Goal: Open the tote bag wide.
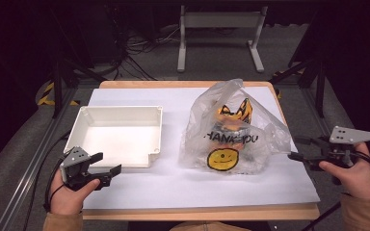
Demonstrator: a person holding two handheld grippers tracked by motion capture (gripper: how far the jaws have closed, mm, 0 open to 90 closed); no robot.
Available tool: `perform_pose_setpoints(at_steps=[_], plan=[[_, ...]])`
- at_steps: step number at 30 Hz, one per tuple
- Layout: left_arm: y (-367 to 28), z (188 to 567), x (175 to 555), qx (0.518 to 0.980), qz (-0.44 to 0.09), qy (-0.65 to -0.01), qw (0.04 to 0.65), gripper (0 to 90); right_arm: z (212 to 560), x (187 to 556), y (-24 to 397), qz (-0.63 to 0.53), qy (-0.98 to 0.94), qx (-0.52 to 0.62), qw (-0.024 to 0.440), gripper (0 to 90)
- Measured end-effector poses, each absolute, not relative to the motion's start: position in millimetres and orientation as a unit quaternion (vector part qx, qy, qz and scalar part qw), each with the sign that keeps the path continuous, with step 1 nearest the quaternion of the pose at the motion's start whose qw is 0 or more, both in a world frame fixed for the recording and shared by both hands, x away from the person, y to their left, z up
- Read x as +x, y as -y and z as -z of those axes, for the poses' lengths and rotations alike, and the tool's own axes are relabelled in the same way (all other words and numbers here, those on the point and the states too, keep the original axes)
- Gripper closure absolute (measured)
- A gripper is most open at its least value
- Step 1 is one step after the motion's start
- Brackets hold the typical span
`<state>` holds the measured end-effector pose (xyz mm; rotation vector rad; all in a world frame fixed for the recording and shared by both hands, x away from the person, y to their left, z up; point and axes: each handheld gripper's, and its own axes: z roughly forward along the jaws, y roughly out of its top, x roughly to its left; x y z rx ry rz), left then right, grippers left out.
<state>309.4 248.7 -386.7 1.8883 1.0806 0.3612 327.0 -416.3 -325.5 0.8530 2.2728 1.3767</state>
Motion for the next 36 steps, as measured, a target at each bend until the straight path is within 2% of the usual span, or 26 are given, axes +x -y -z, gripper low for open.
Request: perform_pose_setpoints(at_steps=[10, 18, 27, 36], plan=[[-248, 386, 309, 0.764, -0.147, -0.437, 0.451, 15.9, 313, 324, 424, -0.513, -0.774, 0.309, 0.207, 34.4], [-247, 388, 310, 0.766, -0.146, -0.436, 0.449, 15.9, 296, 343, 411, -0.534, -0.758, 0.301, 0.225, 30.6], [-244, 389, 311, 0.769, -0.144, -0.435, 0.447, 15.9, 290, 376, 396, -0.539, -0.759, 0.295, 0.219, 28.5], [-243, 391, 311, 0.770, -0.141, -0.434, 0.445, 15.9, 307, 405, 381, -0.522, -0.772, 0.300, 0.206, 27.9]])
